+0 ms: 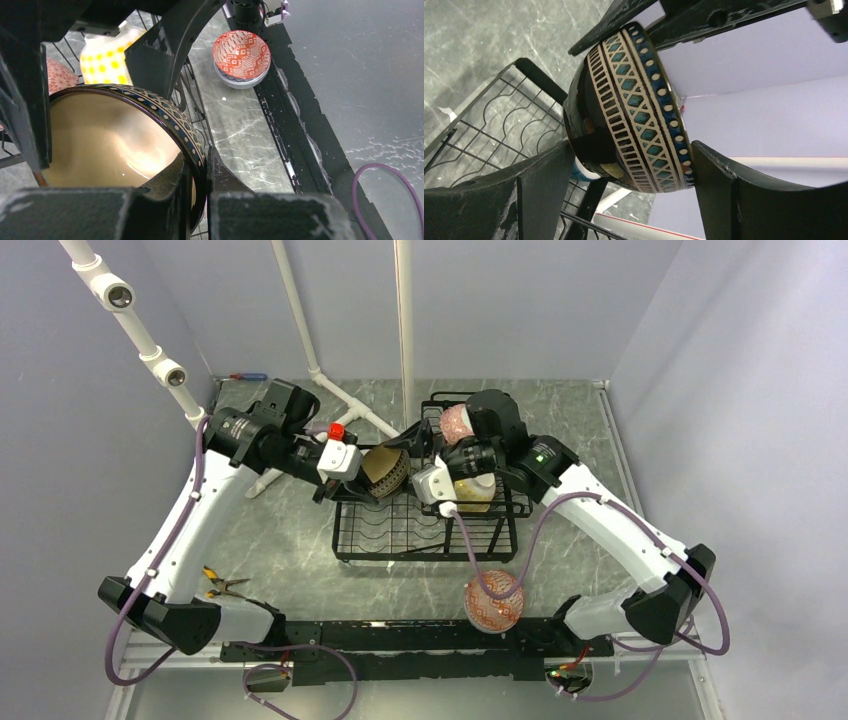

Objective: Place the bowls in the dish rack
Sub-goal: Adjust the bowl.

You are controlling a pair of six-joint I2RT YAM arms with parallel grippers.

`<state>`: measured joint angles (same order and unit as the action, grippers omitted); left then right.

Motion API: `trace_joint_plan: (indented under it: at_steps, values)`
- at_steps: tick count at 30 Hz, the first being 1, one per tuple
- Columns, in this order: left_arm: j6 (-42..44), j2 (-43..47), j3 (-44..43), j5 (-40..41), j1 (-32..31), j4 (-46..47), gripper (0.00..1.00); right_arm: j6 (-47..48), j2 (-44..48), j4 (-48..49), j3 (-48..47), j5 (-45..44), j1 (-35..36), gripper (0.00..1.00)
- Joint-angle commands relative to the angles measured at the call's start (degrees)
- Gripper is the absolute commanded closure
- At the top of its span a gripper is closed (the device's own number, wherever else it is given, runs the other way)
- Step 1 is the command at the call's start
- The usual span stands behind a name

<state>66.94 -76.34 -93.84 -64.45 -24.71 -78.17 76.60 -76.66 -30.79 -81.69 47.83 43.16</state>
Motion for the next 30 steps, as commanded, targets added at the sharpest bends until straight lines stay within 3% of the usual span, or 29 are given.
trace_joint_plan:
  at_steps: [1,9,13,15,18,20,21,26,30]
  values:
    - [4.5,1.8,-4.1,-4.1,-0.8,-0.6,0.97,5.7,-1.1,-3.5,-2.3,-2.4,1.8,0.13]
    - [4.2,1.2,-5.0,-3.8,-1.3,-1.4,0.97,6.6,-0.8,1.3,0.6,-6.3,4.4,0.17]
    - [5.5,0.5,-5.5,-3.0,-1.4,-3.1,0.97,6.9,-0.4,1.9,1.0,-6.3,4.7,0.42]
    - [4.8,1.0,-5.0,-2.8,-1.4,-1.7,0.97,7.2,-0.5,2.0,1.4,-6.9,4.7,0.62]
    - [2.2,2.7,-3.0,-2.3,-1.4,2.9,0.97,7.7,-0.9,0.7,0.9,-7.2,4.7,0.8]
    - [-1.6,4.3,-0.6,-1.5,-1.4,8.1,0.97,7.5,-1.0,0.5,0.7,-7.0,4.7,0.97]
    - [-2.8,5.2,0.8,-0.9,-1.4,10.4,0.95,6.9,-1.0,1.0,0.9,-7.0,4.7,1.0]
    - [-5.0,9.1,7.0,3.2,-1.4,18.8,0.56,4.2,-0.1,4.9,3.3,-8.2,4.5,1.0]
    - [-6.6,11.0,10.3,6.7,-1.4,24.2,0.4,-2.3,0.2,8.1,3.9,-8.5,3.6,1.0]
